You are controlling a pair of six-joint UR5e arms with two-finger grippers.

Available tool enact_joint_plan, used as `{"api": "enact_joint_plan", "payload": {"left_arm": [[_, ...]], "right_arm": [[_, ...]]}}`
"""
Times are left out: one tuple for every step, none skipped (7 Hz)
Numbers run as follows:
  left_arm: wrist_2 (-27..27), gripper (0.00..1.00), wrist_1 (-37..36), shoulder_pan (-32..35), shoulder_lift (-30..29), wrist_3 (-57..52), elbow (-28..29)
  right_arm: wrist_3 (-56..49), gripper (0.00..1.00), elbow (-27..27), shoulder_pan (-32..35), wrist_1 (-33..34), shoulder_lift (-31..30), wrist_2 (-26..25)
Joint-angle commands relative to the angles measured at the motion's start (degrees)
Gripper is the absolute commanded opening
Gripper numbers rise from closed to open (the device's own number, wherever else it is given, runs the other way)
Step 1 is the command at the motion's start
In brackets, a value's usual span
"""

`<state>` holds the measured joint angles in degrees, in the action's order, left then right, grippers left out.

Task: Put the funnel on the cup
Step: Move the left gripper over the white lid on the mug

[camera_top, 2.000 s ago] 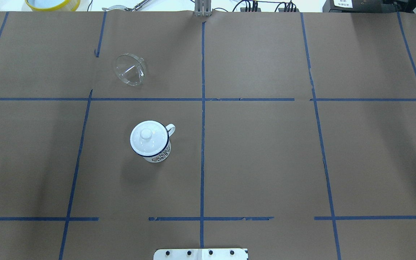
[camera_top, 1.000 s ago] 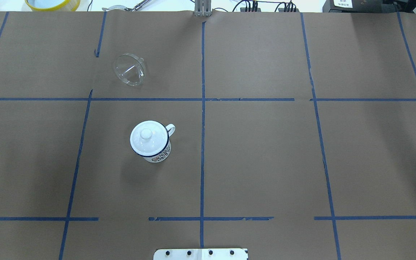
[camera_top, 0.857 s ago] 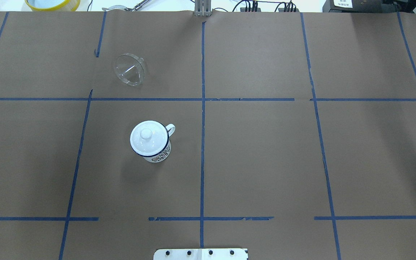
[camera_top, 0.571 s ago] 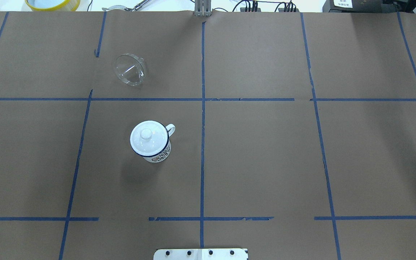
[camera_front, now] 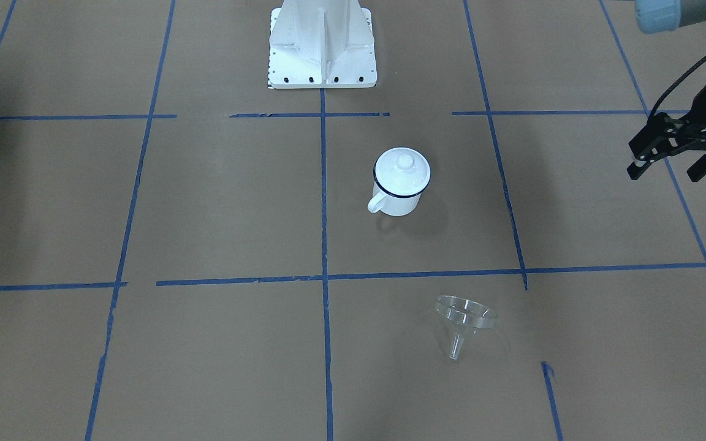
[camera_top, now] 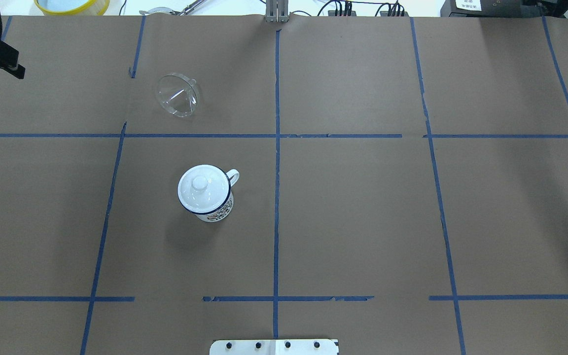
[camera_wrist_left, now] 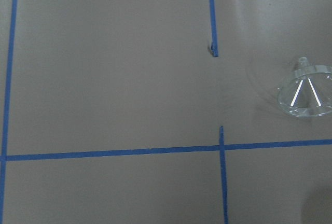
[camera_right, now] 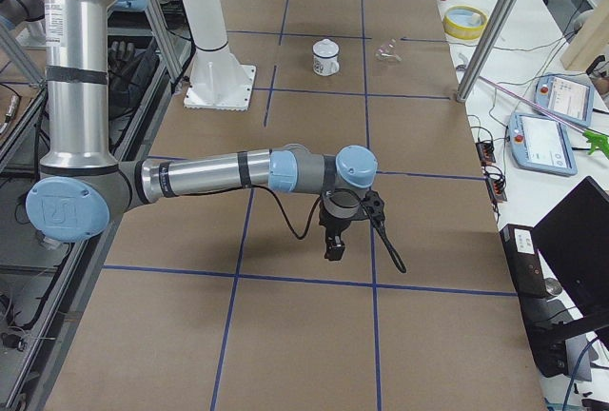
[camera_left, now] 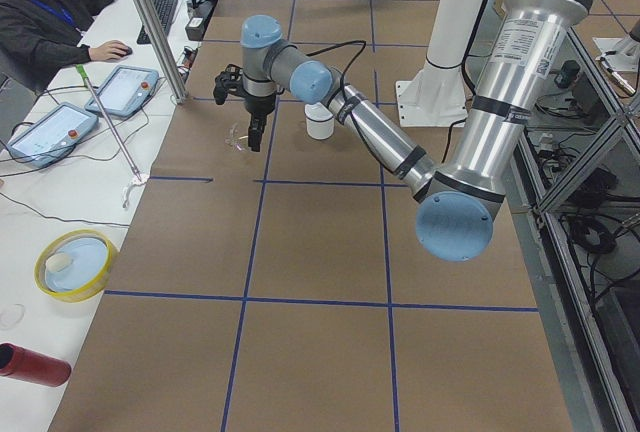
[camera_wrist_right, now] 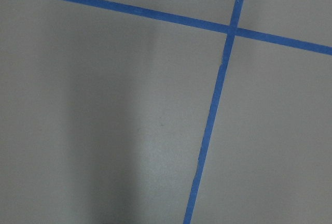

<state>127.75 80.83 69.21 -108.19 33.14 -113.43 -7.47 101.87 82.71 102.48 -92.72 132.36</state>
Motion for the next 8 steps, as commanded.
{"api": "enact_joint_plan", "payload": {"left_arm": [[-1.1,1.00,-0.8,-4.0,-2.0,1.3,-0.3],[-2.6,1.00,-2.0,-6.9,-4.4,4.9,0.3],[-4.6,1.00,-2.9,-11.5,-6.8,11.8,0.2],[-4.6,1.00,-3.9,-14.4,-9.2,16.6,0.2],[-5.2,1.00,-4.3,-18.7,-10.5,21.8,0.4],[-6.1,1.00,-4.5,-20.5,-11.9,24.5,0.4],[-7.1,1.00,-4.9,-23.6,-13.2,28.0,1.0],[-8.5,1.00,-4.9,-26.3,-14.8,31.6,2.2]], "right_arm": [[0.0,1.00,0.0,0.0,0.0,0.0,0.0],[0.0,1.00,0.0,0.0,0.0,0.0,0.0],[0.0,1.00,0.0,0.0,0.0,0.0,0.0],[0.0,1.00,0.0,0.0,0.0,0.0,0.0],[0.0,1.00,0.0,0.0,0.0,0.0,0.0],[0.0,1.00,0.0,0.0,0.0,0.0,0.0],[0.0,1.00,0.0,0.0,0.0,0.0,0.0],[0.0,1.00,0.0,0.0,0.0,0.0,0.0]]}}
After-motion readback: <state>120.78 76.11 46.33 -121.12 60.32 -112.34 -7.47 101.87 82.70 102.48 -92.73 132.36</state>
